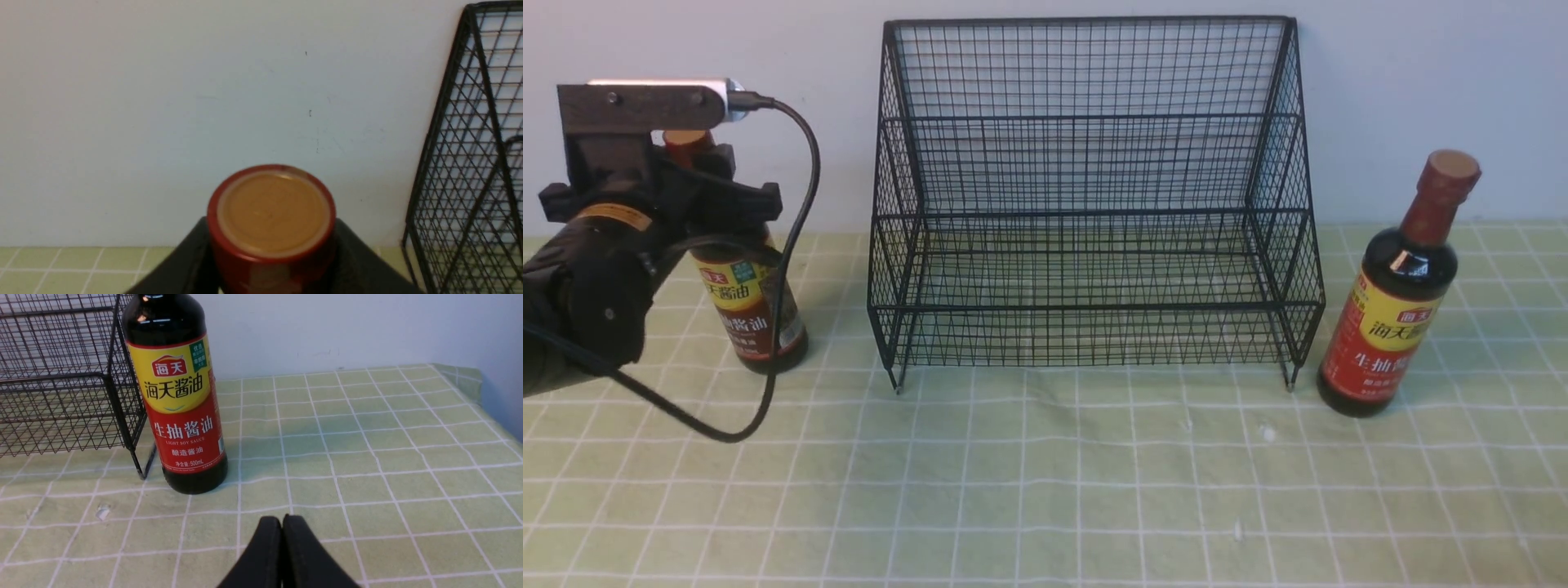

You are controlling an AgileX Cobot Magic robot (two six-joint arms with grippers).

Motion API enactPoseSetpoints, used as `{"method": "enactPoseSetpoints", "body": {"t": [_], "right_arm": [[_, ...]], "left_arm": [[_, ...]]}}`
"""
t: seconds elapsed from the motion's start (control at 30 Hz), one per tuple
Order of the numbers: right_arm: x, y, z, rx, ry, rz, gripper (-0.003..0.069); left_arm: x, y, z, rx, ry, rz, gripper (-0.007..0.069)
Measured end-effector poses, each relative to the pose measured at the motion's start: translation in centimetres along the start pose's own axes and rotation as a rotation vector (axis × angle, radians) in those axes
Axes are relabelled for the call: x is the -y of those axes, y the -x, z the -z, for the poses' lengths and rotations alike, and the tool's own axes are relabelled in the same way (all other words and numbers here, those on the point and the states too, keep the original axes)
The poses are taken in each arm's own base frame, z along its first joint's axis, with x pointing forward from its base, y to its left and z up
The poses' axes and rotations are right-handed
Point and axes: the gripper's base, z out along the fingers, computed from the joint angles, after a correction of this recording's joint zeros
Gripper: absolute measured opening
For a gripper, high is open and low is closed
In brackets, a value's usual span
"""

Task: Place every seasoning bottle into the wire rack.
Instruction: Use the left arm to grab the condiment bottle closest to it, then use the left arm to put the condiment bottle back on the shelf

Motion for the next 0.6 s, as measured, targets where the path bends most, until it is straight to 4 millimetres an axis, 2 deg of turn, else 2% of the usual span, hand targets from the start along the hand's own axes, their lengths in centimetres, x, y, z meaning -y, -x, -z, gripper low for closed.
{"method": "enactPoseSetpoints", "body": {"t": [0.13, 0.33, 0.37, 0.43, 0.47, 0.5, 0.53, 0.6], "right_arm": [[0.0, 0.0, 0.0, 0.0, 0.0, 0.004, -0.0014], [0.0, 0.0, 0.0, 0.0, 0.0, 0.004, -0.0014], [0.0, 0.0, 0.0, 0.0, 0.0, 0.004, -0.0014], [0.0, 0.0, 0.0, 0.0, 0.0, 0.004, -0.0014], [0.0, 0.0, 0.0, 0.0, 0.0, 0.004, -0.0014], [0.0, 0.0, 0.0, 0.0, 0.0, 0.004, -0.0014], [0.0, 0.0, 0.0, 0.0, 0.0, 0.004, -0.0014], [0.0, 0.0, 0.0, 0.0, 0.0, 0.004, -0.0014]], "left_arm": [[0.0, 2.8, 2.4, 0.002, -0.038, 0.019, 0.028], [0.0, 10.9, 5.7, 0.178, -0.079, 0.035, 0.028], [0.0, 13.0, 6.4, 0.222, -0.089, 0.046, 0.028], [0.2, 14.7, 6.8, 0.253, -0.105, 0.064, 0.028], [0.2, 14.7, 6.8, 0.253, -0.105, 0.064, 0.028], [0.4, 15.9, 7.0, 0.276, -0.118, 0.076, 0.028], [1.0, 17.0, 7.0, 0.296, -0.141, 0.088, 0.0279], [1.9, 17.9, 6.5, 0.307, -0.172, 0.096, 0.0279]]}}
